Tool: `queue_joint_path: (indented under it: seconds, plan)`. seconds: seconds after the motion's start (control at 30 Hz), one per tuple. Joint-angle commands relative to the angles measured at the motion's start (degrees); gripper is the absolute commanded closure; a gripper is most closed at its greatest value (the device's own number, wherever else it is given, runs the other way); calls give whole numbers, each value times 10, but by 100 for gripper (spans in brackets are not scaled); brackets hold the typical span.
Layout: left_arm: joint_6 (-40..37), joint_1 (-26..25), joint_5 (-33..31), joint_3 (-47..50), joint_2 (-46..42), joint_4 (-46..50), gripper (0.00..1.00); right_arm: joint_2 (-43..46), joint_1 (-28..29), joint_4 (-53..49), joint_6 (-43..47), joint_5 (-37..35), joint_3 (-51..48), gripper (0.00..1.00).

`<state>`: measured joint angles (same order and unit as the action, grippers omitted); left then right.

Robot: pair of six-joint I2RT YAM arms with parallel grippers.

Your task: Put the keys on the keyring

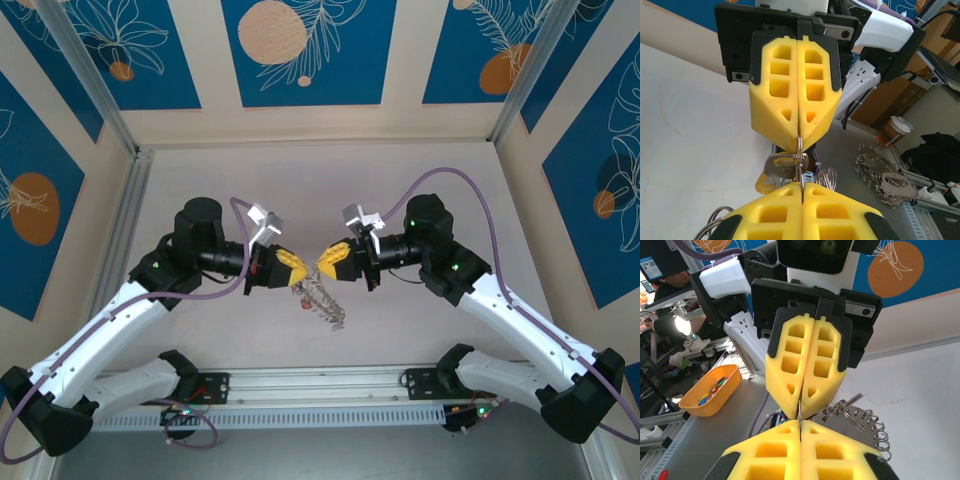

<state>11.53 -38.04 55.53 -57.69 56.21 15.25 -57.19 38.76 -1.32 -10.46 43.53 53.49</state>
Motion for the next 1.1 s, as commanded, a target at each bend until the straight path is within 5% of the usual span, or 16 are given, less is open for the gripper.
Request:
queue_joint_path:
  seconds: [0.0, 1.07]
  plan:
    - [2, -3, 14, -12, 1, -51, 100, 6, 7, -18, 8, 19, 7, 100]
    - [9, -3, 12, -9, 2, -58, 100, 13, 9, -9, -2, 35, 4, 100]
